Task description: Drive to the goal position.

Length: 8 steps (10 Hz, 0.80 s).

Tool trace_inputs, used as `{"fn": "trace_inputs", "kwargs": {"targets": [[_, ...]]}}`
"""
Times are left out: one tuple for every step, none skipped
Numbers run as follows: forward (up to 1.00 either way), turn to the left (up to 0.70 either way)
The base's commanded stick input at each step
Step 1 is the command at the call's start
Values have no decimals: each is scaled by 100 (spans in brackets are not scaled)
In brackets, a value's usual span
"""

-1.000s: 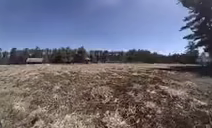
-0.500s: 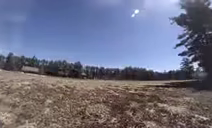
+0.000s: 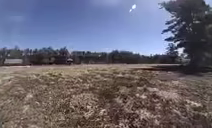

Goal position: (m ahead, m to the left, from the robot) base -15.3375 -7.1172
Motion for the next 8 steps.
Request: {"fn": "trace_inputs", "kwargs": {"targets": [[26, -51], [26, -51], [26, -51], [26, -51], [26, -51], [26, -28], [26, 0], [26, 0]]}}
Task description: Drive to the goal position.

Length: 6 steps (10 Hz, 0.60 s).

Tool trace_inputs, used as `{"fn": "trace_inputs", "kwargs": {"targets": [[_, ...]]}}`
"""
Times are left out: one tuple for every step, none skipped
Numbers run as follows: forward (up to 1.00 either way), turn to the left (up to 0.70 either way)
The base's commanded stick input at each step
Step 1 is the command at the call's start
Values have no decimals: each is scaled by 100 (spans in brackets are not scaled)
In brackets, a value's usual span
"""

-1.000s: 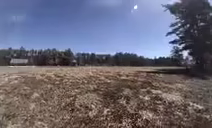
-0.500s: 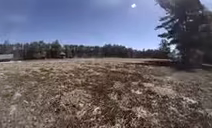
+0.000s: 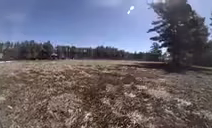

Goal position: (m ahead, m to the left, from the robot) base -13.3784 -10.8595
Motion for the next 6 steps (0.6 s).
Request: {"fn": "trace_inputs", "kwargs": {"targets": [[25, 0], [16, 0], [0, -41], [0, -70], [0, -70], [0, -70]]}}
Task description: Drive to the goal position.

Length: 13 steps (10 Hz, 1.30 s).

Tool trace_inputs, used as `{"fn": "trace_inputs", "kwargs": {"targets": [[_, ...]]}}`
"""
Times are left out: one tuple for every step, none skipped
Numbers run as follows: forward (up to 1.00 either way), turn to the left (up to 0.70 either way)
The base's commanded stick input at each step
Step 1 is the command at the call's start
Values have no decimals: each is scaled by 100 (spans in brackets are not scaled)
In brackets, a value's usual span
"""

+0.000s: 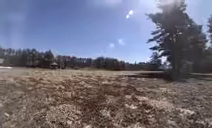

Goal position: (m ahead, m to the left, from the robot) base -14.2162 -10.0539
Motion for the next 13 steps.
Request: {"fn": "trace_inputs", "kwargs": {"targets": [[0, -70], [0, -70], [0, -70], [0, -70], [0, -70], [0, -70], [0, -70], [0, -70], [53, -44], [70, -21], [70, -3], [70, 0], [67, -7]]}}
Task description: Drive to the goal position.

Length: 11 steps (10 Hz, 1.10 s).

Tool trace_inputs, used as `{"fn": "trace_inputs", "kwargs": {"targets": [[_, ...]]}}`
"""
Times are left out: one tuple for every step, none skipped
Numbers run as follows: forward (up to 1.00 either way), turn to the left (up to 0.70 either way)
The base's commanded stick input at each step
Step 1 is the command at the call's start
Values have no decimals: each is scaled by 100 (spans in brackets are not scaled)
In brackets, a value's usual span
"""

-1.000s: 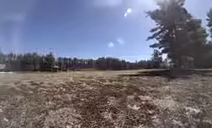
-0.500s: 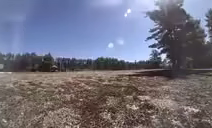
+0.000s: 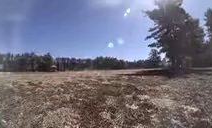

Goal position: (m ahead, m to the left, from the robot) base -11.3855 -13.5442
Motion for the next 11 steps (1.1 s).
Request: {"fn": "trace_inputs", "kwargs": {"targets": [[66, -28], [66, -33], [66, -33], [65, -33], [65, -33], [66, -33], [66, -33], [66, -33], [66, -33], [63, -32], [60, -40]]}}
